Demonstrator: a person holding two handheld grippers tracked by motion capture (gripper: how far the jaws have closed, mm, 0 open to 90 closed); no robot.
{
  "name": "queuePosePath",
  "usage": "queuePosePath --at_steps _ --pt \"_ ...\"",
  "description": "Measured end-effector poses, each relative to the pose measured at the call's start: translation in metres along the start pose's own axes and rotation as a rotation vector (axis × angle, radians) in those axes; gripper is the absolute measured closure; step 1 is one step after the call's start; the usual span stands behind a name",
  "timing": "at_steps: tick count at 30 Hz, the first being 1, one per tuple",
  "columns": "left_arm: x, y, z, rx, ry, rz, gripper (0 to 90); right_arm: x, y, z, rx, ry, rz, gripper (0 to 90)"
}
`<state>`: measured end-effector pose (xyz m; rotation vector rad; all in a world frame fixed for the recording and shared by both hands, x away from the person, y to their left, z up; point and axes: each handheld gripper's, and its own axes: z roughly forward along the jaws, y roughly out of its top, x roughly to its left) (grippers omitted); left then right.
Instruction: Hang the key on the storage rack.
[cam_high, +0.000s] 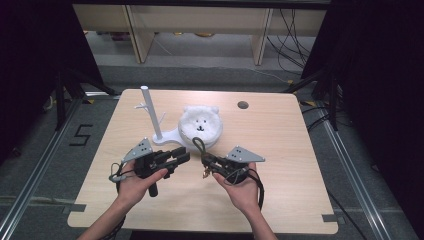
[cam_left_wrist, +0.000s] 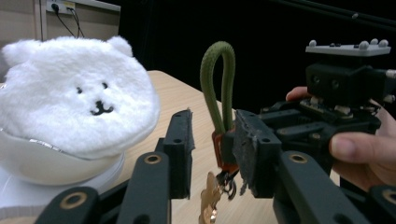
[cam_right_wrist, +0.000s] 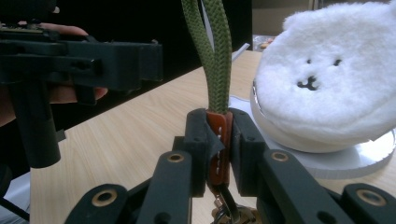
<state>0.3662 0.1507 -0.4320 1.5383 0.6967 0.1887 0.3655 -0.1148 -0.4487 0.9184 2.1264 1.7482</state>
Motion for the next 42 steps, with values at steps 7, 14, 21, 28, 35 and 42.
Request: queuePosePath --at_steps 7,14,21,28,35,42 --pt "0.004 0.003 0.009 0.003 -0.012 -0.04 69.9 0.005 -0.002 0.004 0.001 0.021 0.011 79.5" --pt "0.005 0.006 0.013 -0.008 -0.027 -0.062 73.1 0.007 -0.003 0.006 0.003 0.029 0.006 79.5" --pt "0.005 0.007 0.013 -0.016 -0.03 -0.072 79.3 0.009 -0.003 0.008 -0.003 0.036 0.004 79.5" --pt "0.006 0.008 0.012 -0.024 -0.037 -0.081 82.5 0.011 -0.001 0.008 0.006 0.031 -0.002 79.6" --pt "0.006 0.008 0.011 -0.026 -0.041 -0.089 82.7 0.012 -0.001 0.009 -0.011 0.039 -0.012 79.6" --pt "0.002 0.011 0.007 -0.022 -0.039 -0.079 83.8 0.014 -0.001 0.01 -0.018 0.062 0.005 79.4"
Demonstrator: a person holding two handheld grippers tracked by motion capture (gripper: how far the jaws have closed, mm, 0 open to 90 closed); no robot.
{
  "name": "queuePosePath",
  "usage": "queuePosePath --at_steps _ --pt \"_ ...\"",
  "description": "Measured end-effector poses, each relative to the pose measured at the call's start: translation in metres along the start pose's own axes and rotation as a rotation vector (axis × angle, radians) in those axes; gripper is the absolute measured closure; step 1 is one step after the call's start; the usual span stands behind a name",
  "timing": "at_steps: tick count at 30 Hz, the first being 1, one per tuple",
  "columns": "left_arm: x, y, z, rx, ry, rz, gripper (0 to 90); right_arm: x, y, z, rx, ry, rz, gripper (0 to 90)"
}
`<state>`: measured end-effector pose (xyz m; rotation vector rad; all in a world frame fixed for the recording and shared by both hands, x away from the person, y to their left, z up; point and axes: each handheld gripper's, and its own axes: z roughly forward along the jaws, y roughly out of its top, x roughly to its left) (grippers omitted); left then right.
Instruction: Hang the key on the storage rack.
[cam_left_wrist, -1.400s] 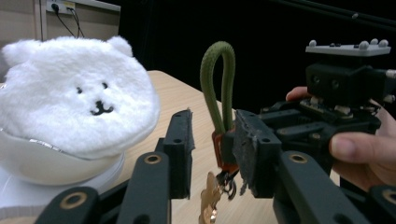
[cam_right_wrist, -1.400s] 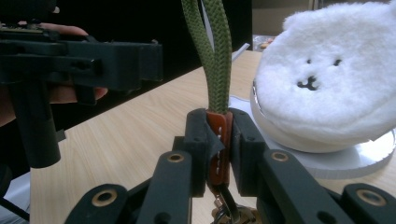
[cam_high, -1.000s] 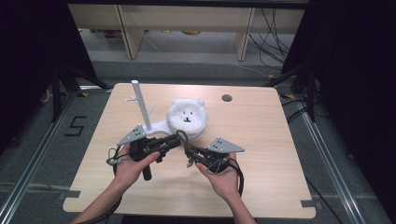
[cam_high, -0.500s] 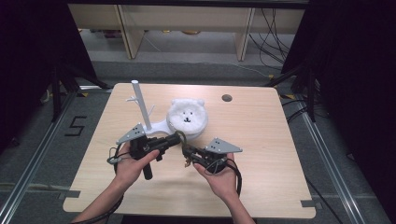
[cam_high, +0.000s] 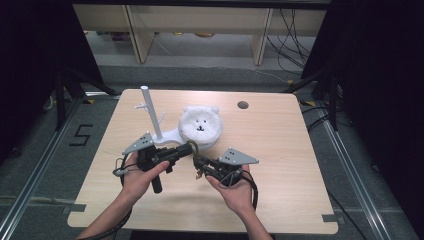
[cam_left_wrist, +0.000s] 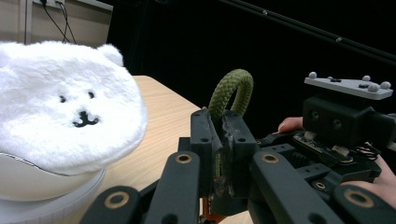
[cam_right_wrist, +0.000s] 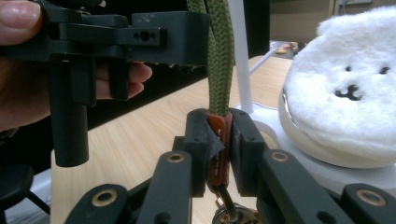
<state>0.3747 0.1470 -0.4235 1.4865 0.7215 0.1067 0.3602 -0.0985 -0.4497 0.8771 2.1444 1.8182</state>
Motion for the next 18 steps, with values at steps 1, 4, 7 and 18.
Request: queuePosePath --at_steps 1,4,7,18 --pt "-0.001 0.0 0.0 -0.003 -0.003 0.006 83.9 0.0 0.0 0.0 -0.006 0.007 0.003 79.2" --pt "-0.003 0.001 -0.002 -0.004 0.012 0.029 84.1 0.0 0.0 0.001 -0.007 0.005 -0.015 77.6" --pt "-0.004 0.002 -0.004 -0.011 0.03 0.054 84.3 0.001 -0.001 0.002 0.008 -0.002 -0.006 71.9" --pt "-0.001 0.01 -0.018 -0.016 0.114 0.114 84.3 -0.002 0.0 -0.002 0.004 -0.036 -0.032 59.0"
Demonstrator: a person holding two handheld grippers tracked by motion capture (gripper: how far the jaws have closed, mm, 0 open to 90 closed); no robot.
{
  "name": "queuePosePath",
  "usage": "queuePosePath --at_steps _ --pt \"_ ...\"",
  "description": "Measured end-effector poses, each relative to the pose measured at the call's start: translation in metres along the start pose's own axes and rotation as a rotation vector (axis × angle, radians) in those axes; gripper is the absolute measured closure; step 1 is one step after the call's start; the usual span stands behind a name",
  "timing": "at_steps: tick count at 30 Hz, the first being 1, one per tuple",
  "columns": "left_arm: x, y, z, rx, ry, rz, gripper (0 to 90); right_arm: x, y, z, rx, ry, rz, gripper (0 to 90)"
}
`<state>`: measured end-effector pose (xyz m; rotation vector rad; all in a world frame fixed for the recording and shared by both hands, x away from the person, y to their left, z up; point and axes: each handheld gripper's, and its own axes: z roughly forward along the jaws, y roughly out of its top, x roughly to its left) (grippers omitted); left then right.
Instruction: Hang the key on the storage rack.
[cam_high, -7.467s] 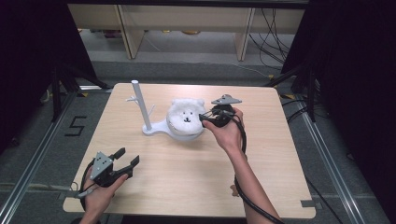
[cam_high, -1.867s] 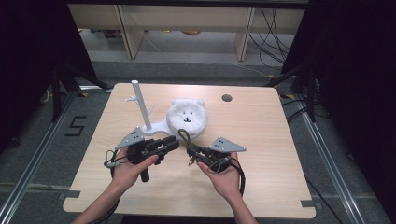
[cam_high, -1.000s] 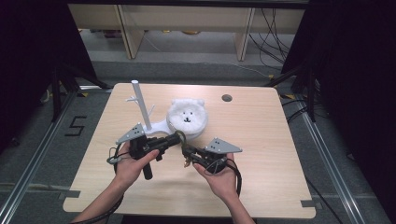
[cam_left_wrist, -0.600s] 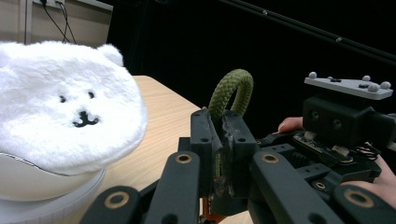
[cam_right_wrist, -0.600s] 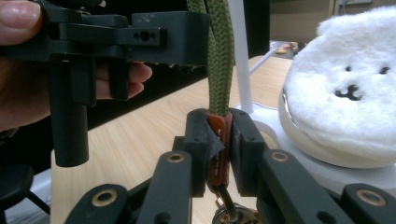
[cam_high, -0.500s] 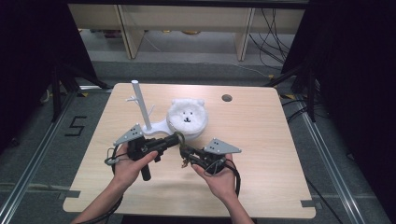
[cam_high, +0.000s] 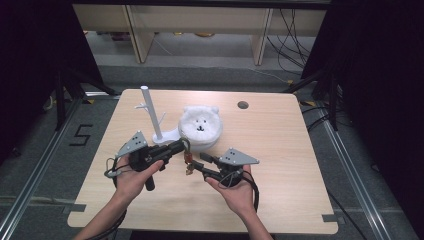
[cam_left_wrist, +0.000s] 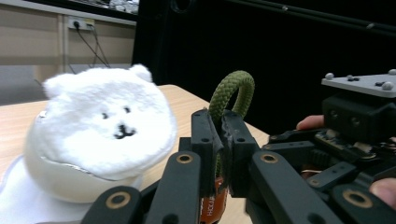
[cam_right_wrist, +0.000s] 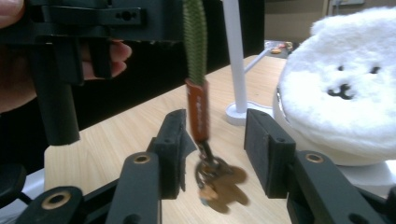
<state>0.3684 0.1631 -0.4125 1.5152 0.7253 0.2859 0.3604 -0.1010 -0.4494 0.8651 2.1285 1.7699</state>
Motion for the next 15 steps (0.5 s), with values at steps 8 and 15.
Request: queuePosePath --at_steps 8,15 --pt "0.009 0.003 -0.014 -0.017 0.042 0.019 84.3 -0.005 0.0 -0.012 0.016 -0.037 -0.013 55.3" --pt "0.018 0.005 -0.034 -0.003 0.112 0.006 84.3 -0.012 -0.004 -0.026 0.028 -0.076 0.009 54.0"
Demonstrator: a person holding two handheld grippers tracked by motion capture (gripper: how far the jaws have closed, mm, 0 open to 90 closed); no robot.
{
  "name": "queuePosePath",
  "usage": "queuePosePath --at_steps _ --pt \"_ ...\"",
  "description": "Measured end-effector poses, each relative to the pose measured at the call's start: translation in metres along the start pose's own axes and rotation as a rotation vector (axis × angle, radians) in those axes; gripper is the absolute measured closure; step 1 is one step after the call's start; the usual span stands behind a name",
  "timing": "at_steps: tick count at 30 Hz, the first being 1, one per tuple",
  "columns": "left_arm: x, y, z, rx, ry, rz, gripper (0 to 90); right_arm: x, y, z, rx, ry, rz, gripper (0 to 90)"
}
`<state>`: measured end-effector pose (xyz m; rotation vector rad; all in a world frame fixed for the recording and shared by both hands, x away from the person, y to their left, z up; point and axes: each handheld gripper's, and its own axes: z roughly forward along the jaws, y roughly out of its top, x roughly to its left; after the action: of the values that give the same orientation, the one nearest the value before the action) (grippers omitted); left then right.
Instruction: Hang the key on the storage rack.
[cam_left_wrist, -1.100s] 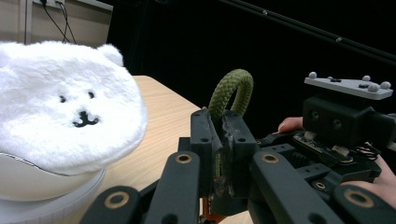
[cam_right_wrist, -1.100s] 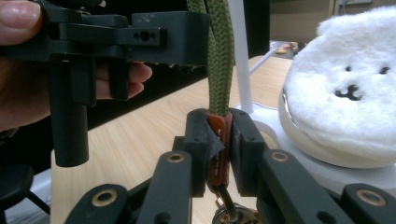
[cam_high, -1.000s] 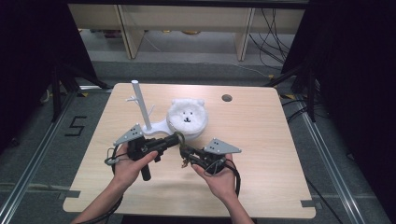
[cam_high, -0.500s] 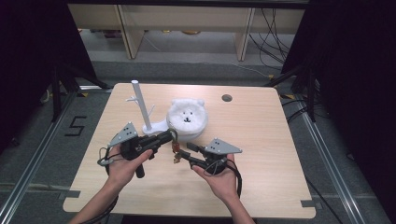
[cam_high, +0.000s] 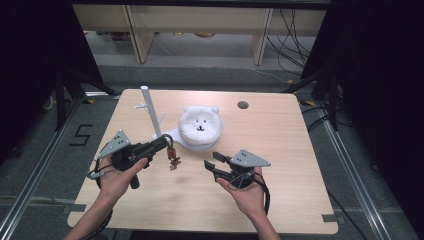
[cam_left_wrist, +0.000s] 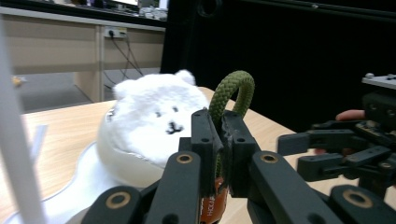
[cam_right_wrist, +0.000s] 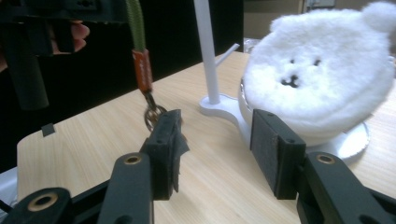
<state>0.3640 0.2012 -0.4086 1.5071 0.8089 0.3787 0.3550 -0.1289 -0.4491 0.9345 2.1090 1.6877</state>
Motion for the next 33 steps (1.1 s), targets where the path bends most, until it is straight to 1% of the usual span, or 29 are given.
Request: queuePosePath --at_steps 1,2,3,4,6,7,8,9,10,11,12,13,14,15,16,17,18,19,21,22,23,24,25,26,27,28,30,32,33 --pt "0.002 0.0 -0.003 0.001 0.009 -0.014 84.3 -0.001 -0.001 -0.002 0.003 -0.005 -0.01 53.8" --pt "0.004 0.0 -0.004 -0.002 0.011 -0.007 84.3 -0.003 -0.002 -0.003 0.003 -0.012 -0.021 53.6" --pt "0.006 0.001 -0.005 -0.006 0.009 -0.007 84.3 -0.004 -0.003 -0.005 0.006 -0.014 -0.007 53.6" --pt "0.009 0.001 -0.007 -0.006 0.019 -0.002 84.3 -0.005 -0.003 -0.006 0.003 -0.012 -0.019 53.6" --pt "0.013 0.002 -0.009 -0.01 0.038 0.014 84.3 -0.006 -0.005 -0.009 0.005 -0.025 0.005 53.5" --pt "0.016 0.003 -0.011 -0.012 0.047 0.025 84.3 -0.006 -0.005 -0.01 0.005 -0.025 0.003 53.5" --pt "0.017 0.003 -0.012 -0.013 0.048 0.009 84.3 -0.008 -0.006 -0.011 0.003 -0.028 -0.005 53.5" --pt "0.019 0.004 -0.014 -0.012 0.061 0.023 84.3 -0.008 -0.006 -0.012 0.0 -0.028 0.004 53.5" --pt "0.021 0.004 -0.015 -0.014 0.063 0.026 84.3 -0.01 -0.006 -0.013 -0.007 -0.034 -0.021 53.4" --pt "0.023 0.005 -0.016 -0.012 0.072 0.027 84.3 -0.008 -0.007 -0.014 -0.003 -0.034 0.009 53.4" --pt "0.025 0.005 -0.017 -0.013 0.077 0.027 84.3 -0.01 -0.007 -0.016 -0.006 -0.044 -0.004 53.4" --pt "0.027 0.005 -0.019 -0.013 0.082 0.029 84.3 -0.009 -0.007 -0.017 -0.002 -0.041 0.014 53.3" --pt "0.029 0.006 -0.02 -0.007 0.091 0.032 84.3 -0.011 -0.007 -0.018 -0.006 -0.053 0.002 53.3" --pt "0.03 0.006 -0.021 -0.01 0.095 0.028 84.3 -0.012 -0.007 -0.019 -0.012 -0.052 -0.015 53.2" --pt "0.032 0.007 -0.021 -0.01 0.1 0.03 84.3 -0.012 -0.007 -0.02 -0.009 -0.055 -0.011 53.1" --pt "0.033 0.007 -0.022 -0.012 0.105 0.027 84.3 -0.012 -0.008 -0.021 -0.011 -0.053 0.005 53.1" --pt "0.036 0.007 -0.023 -0.01 0.112 0.027 84.3 -0.013 -0.007 -0.023 -0.009 -0.064 -0.008 53.0" --pt "0.038 0.007 -0.023 -0.017 0.113 0.027 84.3 -0.014 -0.008 -0.024 -0.013 -0.067 0.007 52.8" --pt "0.042 0.008 -0.025 -0.011 0.129 0.023 84.3 -0.015 -0.009 -0.025 -0.026 -0.068 0.008 52.6" --pt "0.043 0.008 -0.026 -0.011 0.133 0.023 84.3 -0.016 -0.009 -0.027 -0.028 -0.079 -0.001 52.4" --pt "0.045 0.009 -0.026 -0.011 0.137 0.022 84.3 -0.013 -0.009 -0.029 -0.016 -0.081 0.032 52.4" --pt "0.047 0.009 -0.026 -0.012 0.142 0.019 84.3 -0.016 -0.01 -0.029 -0.019 -0.086 0.005 52.4" --pt "0.049 0.01 -0.027 -0.009 0.145 0.013 84.3 -0.017 -0.01 -0.03 -0.024 -0.084 0.005 52.3" --pt "0.051 0.01 -0.027 -0.009 0.147 0.012 84.3 -0.015 -0.012 -0.033 -0.014 -0.095 0.032 52.2" --pt "0.053 0.01 -0.026 -0.008 0.151 0.009 84.3 -0.018 -0.012 -0.033 -0.019 -0.085 0.016 52.0" --pt "0.055 0.01 -0.026 -0.004 0.157 0.009 84.3 -0.018 -0.013 -0.033 -0.028 -0.089 0.016 51.9" --pt "0.059 0.011 -0.026 -0.002 0.165 0.006 84.3 -0.018 -0.016 -0.037 -0.027 -0.093 0.047 51.8" --pt "0.061 0.012 -0.026 -0.002 0.17 0.006 84.3 -0.02 -0.017 -0.038 -0.035 -0.097 0.034 51.8" --pt "0.062 0.012 -0.026 -0.001 0.173 0.004 84.3 -0.019 -0.018 -0.039 -0.034 -0.1 0.046 51.8"
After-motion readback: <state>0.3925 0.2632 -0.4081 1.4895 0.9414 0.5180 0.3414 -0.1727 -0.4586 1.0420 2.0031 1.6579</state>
